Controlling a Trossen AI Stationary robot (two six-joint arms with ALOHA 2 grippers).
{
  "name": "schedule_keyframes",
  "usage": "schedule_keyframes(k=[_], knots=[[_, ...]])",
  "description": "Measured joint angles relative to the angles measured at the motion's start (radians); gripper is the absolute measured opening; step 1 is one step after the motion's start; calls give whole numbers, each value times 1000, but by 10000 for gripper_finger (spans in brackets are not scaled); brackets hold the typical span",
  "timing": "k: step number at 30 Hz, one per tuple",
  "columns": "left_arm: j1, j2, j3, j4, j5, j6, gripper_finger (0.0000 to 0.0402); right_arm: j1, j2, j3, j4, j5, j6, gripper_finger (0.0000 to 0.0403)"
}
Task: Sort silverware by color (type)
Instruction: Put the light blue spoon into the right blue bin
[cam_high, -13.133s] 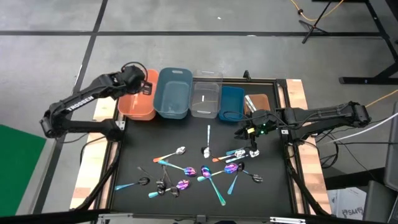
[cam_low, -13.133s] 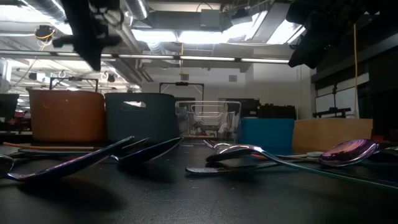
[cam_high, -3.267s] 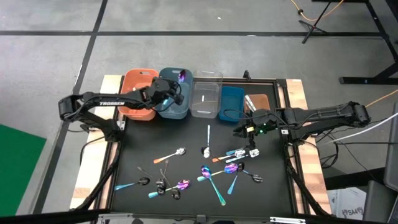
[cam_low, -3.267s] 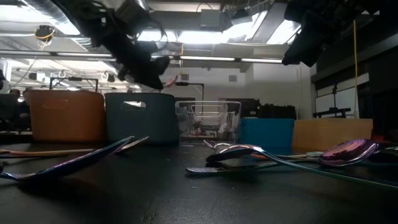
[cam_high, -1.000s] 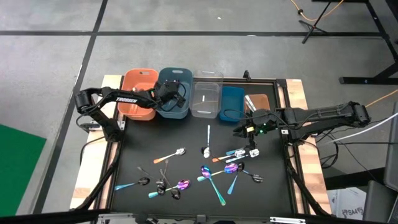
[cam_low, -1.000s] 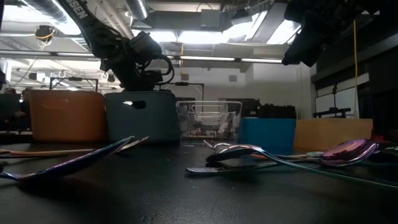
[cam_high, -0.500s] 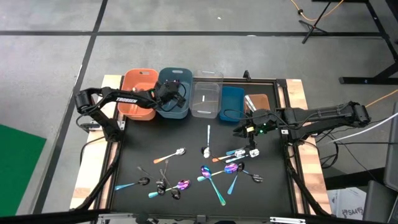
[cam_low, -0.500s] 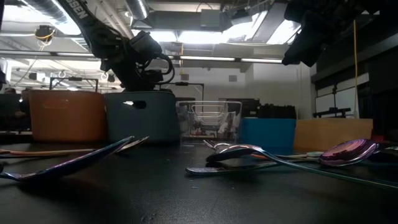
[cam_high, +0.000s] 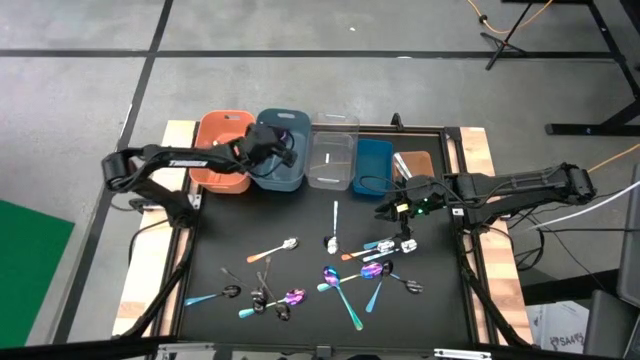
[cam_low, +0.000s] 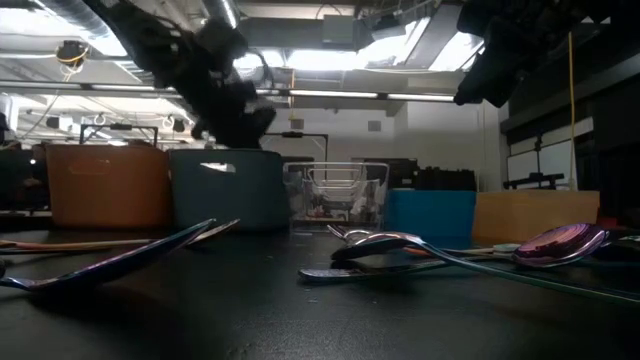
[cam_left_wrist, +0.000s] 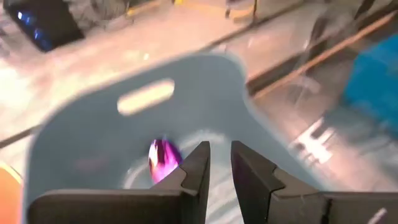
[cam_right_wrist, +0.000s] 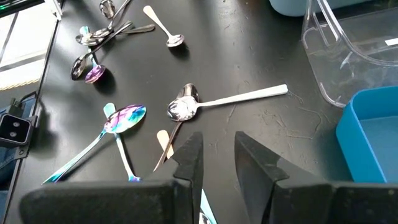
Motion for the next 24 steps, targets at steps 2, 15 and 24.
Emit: schedule_keyframes(k=[2,15,24], knots=[[-16,-55,0,-4,1,1,60,0,0,0,0,0,0,81],[-258,-328,1,-41,242,4,60,27,0,0,32,-76,3,81],[-439,-336,1,-49,243,36,60,195,0,0,143,-82,2,81]])
